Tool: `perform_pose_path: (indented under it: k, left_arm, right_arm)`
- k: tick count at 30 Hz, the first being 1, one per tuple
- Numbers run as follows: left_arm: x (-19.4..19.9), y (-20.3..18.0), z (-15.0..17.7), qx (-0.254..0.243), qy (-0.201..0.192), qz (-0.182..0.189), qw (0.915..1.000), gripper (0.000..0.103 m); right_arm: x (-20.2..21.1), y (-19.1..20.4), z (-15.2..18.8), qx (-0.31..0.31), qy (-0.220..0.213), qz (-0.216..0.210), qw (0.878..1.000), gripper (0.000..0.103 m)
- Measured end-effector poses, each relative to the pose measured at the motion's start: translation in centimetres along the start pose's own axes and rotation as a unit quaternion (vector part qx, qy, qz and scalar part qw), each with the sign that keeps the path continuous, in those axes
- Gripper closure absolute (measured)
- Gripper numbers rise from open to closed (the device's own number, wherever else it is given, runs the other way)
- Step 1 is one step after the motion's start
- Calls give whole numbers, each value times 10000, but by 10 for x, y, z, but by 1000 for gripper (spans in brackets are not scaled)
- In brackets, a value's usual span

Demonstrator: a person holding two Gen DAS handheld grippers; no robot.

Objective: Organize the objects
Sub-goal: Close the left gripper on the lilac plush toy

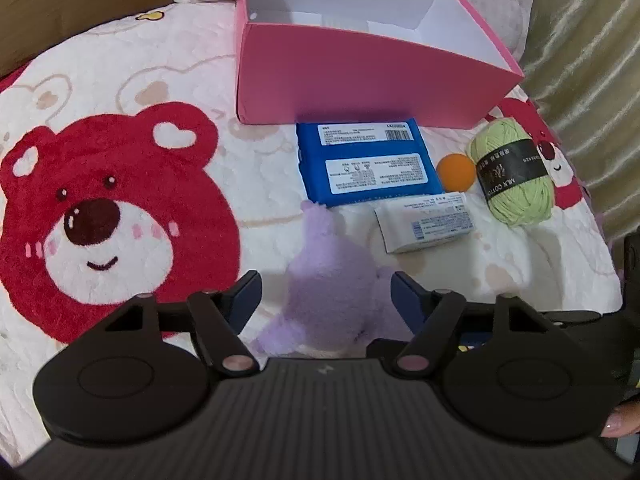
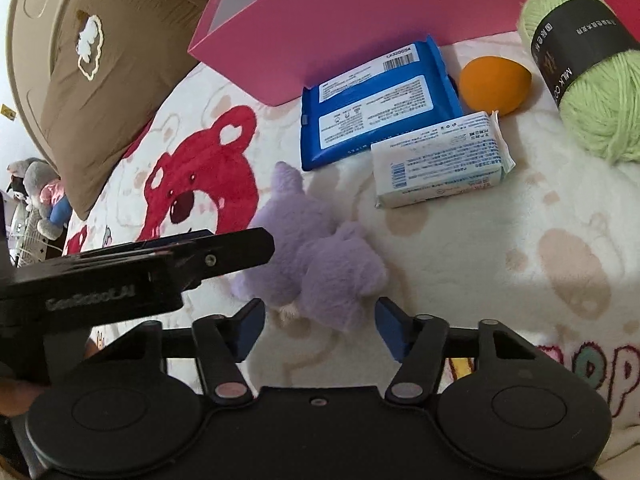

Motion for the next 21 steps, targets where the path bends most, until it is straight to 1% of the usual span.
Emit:
perform_pose_path:
  k: [1,2,3,4,5,6,7,8,9,11,13,14,17,18,20,21]
  left_arm:
    - [-1,2,0,43,-26,-30,10000,38]
    - [-3,5,0,113,-37,-46,9999,42]
    - [-7,10,1,198,-15,-41,9998,45]
    - [-10,13,2,252,2,12,9997,50]
    - [-14,17,3,299,21,93,9995,55]
    - [-18,20,5,349,47,177,9992,56]
    - [-20,23,6,374,28,271,9989,60]
    - [-20,24,6,387,-50,400,9984,68]
    - [-19,24,6,386,-102,502,9979,71]
    - [-17,23,6,408,-184,606,9972,72]
    - [-20,21,8,427,-92,637,9970,72]
    - [-22,21,9,449,-20,636,9970,72]
    - [-25,21,10,514,76,600,9968,71]
    - [-27,21,11,571,96,582,9966,69]
    - [-30,23,11,624,126,495,9967,53]
    - [-32,24,12,626,127,456,9969,51]
  right_arm:
    - [0,0,1,17,-16,3,10000,47]
    - [-1,1,1,64,-15,8,10000,55]
    - [-1,2,1,118,-22,69,9999,59]
    - [-2,3,1,186,-45,197,9996,67]
    - [-2,5,1,309,-110,402,9987,73]
    - [-1,8,2,493,-194,584,9969,73]
    - [0,13,1,667,-292,737,9946,76]
    - [2,17,2,803,-437,897,9918,76]
    - [5,22,2,947,-533,1005,9890,76]
    - [8,30,3,1292,-657,1190,9823,77]
    - [10,34,3,1520,-821,1363,9755,77]
    - [10,33,2,1549,-841,1390,9745,77]
    - [6,20,-2,1233,-704,1169,9829,76]
    - [5,16,-2,1136,-669,1086,9853,75]
    - [2,12,-3,1059,-634,1011,9872,72]
    - [0,12,-3,1080,-591,1018,9872,71]
Point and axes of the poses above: each gripper's, at about its wrist camera, not at the fingertips, and x roughly against the way its jaws point, y to its left, z to its underside, the point moved 2 cm from there along -x, roughly the way its jaws point, and after that the axes turned 6 degrees about y, right-handed, at the moved point
